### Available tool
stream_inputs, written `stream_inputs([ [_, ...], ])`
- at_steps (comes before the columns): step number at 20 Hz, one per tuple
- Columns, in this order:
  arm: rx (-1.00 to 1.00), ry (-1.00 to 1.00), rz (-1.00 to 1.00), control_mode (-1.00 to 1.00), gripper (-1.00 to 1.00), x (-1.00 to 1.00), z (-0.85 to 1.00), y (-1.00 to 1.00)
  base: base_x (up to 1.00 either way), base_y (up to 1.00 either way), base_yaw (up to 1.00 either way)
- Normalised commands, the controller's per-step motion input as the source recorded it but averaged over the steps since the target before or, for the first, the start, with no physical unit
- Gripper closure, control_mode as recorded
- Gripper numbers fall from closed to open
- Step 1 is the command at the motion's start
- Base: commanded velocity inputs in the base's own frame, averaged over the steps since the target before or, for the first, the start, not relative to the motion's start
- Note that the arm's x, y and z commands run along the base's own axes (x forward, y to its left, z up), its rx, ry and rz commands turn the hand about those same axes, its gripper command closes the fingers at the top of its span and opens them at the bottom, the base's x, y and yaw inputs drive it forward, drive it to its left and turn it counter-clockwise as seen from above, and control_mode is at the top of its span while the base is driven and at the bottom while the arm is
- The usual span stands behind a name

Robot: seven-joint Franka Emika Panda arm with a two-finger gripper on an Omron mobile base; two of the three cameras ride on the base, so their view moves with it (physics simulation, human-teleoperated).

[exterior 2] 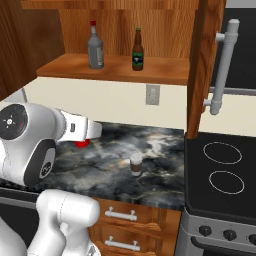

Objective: Sort all alcoholic drinks to one cabinet, and non-alcoholic drinks to the other.

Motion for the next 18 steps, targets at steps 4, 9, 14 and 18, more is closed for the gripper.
stream_inputs([
  [4, 0.00, 0.00, 0.00, 1.00, 1.00, 0.00, 0.00, 0.00, -0.39, 0.00, 0.00],
  [9, 0.00, 0.00, 0.00, 1.00, 1.00, 0.00, 0.00, 0.00, -0.52, -0.08, -0.04],
  [14, 0.00, 0.00, 0.00, 1.00, 1.00, 0.00, 0.00, 0.00, -0.59, -0.06, -0.06],
  [18, 0.00, 0.00, 0.00, 1.00, 1.00, 0.00, 0.00, 0.00, -0.61, -0.10, -0.07],
])
